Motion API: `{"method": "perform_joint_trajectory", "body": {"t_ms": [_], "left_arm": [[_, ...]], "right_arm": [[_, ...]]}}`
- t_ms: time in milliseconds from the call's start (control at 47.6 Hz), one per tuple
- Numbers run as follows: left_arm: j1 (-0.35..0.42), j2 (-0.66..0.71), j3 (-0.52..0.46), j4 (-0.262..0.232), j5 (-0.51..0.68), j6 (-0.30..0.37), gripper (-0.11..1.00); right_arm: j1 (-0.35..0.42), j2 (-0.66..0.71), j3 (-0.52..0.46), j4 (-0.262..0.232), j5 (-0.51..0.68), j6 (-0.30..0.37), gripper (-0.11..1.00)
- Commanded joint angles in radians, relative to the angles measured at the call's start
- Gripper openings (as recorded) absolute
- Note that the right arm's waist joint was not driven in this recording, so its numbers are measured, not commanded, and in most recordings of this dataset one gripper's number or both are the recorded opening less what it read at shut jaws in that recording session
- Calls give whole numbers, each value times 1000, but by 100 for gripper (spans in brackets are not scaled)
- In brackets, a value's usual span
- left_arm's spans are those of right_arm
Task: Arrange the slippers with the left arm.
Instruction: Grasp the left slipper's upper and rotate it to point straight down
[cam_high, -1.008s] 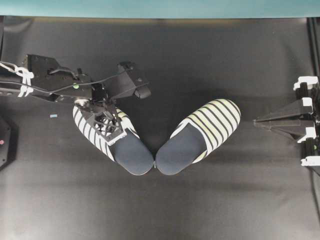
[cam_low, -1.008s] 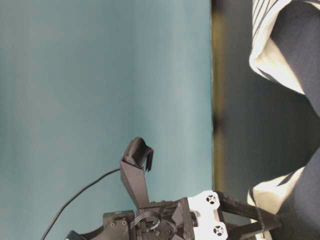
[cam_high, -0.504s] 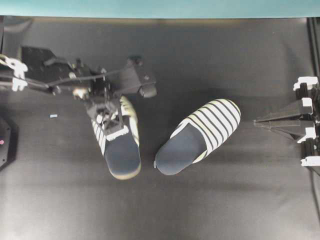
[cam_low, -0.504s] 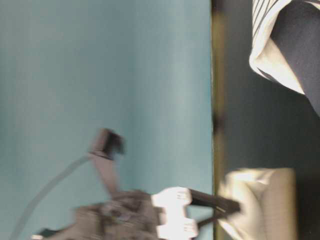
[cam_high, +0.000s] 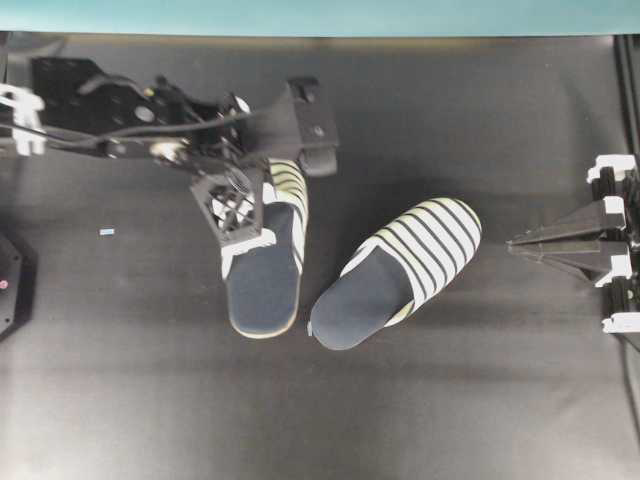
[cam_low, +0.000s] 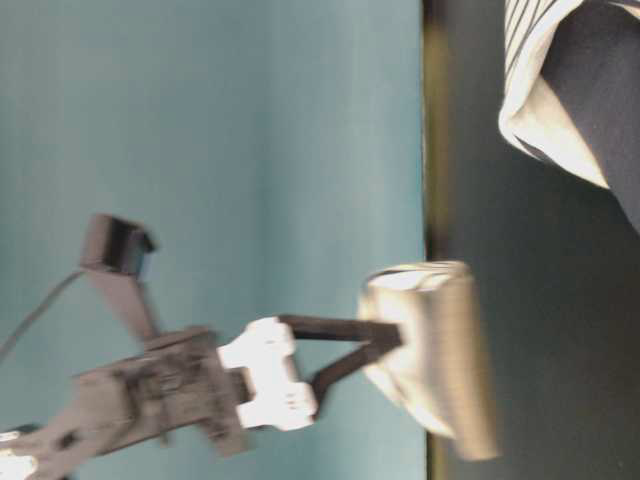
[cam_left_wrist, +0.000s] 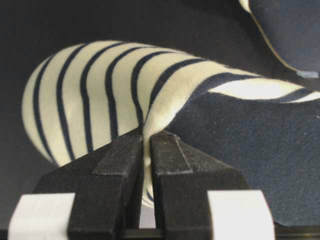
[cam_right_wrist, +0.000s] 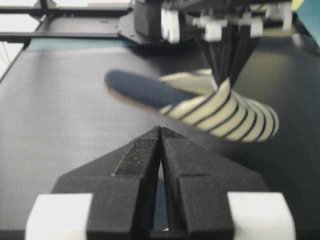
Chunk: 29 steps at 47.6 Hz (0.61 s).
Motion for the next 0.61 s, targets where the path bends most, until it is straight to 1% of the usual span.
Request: {"method": "perform_joint_trajectory", "body": {"t_ms": [0,168,357,588], "left_arm": [[-9,20,28,3,-95,0,1],[-31,49,54,3,-167,0,1],[-43,84,71,3,-202,2,1],[-48,97,75,3,-242,6,1]], "right_arm": [[0,2,-5,2,-11,6,0],[0,-5,-5,2,-11,6,0],[0,-5,-5,2,-12,6,0],[0,-5,-3,2,-12,6,0]]}}
